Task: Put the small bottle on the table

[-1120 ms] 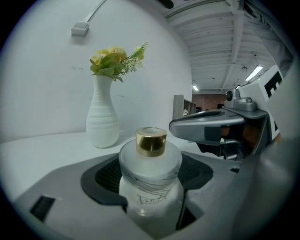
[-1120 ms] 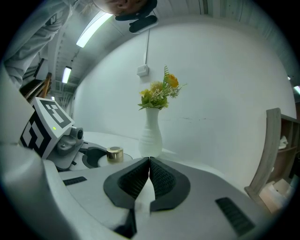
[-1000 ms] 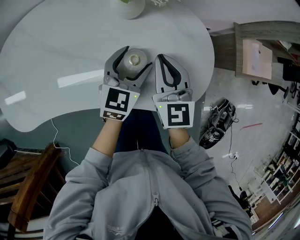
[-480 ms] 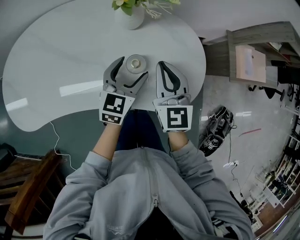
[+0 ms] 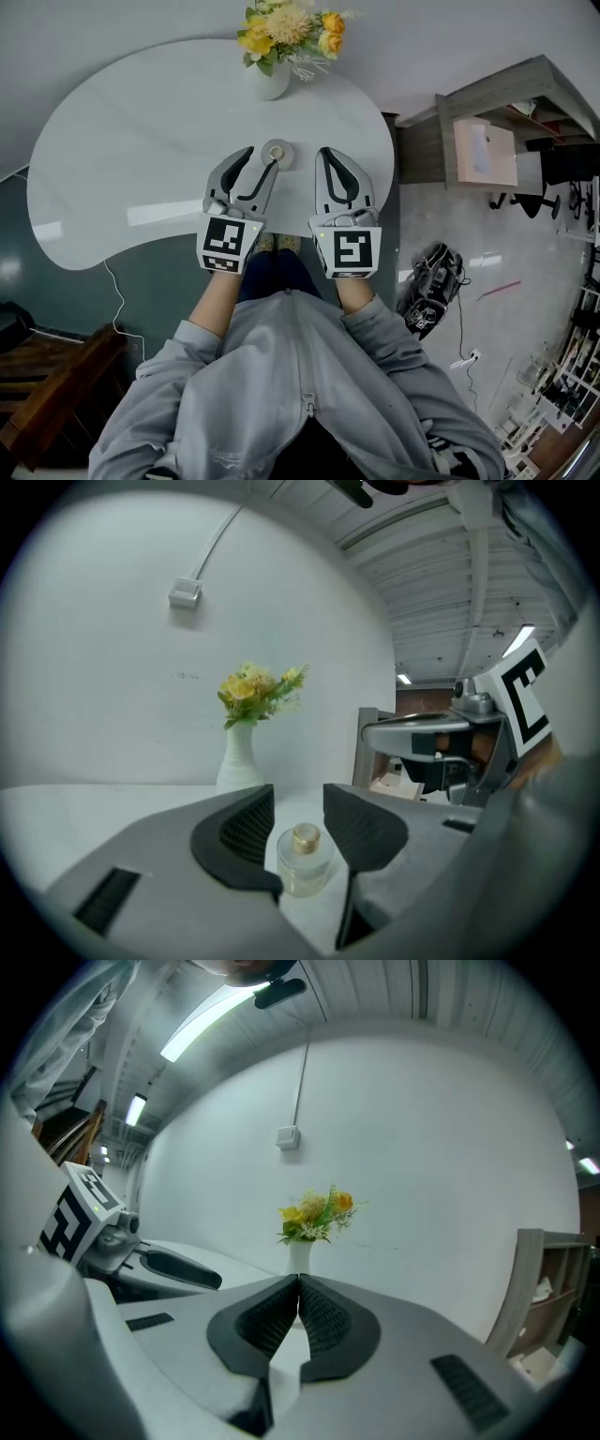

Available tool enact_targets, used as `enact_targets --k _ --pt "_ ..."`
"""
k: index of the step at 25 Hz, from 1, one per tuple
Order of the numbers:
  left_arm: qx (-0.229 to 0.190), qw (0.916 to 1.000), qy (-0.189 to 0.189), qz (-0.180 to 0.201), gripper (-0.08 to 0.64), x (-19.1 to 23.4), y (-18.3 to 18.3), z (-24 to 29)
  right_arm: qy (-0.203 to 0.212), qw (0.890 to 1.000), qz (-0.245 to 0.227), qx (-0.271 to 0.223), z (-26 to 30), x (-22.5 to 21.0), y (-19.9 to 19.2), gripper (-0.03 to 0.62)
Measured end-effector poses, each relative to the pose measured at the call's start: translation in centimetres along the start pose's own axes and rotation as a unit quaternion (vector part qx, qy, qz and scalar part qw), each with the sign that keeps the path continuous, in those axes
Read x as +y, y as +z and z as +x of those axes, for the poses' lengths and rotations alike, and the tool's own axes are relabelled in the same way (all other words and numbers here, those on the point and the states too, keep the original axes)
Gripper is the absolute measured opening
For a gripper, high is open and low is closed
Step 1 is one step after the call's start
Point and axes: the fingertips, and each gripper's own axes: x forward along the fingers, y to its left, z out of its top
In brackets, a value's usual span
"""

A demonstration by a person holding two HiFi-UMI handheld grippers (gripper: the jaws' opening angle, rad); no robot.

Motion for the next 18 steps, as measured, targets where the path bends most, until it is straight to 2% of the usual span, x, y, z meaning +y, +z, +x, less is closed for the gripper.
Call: enact_targets --k 4,7,18 --pt "-0.033 0.9994 0.0 -0.01 0.073 -0.2 2.9 -0.8 -0.008 1.0 -0.001 -0.014 -0.4 -0.3 2.5 0.028" --pt "-0.057 0.9984 0.006 0.0 0.031 -0.1 5.2 -1.2 -0.005 0.999 -0.006 -0.032 -0.3 -0.4 4.5 0.028" --pt "-0.123 0.992 0.025 -0.003 0.008 -0.7 12.9 -4.5 -0.012 0.998 -0.007 -0.06 -2.1 -0.9 10.0 0.028"
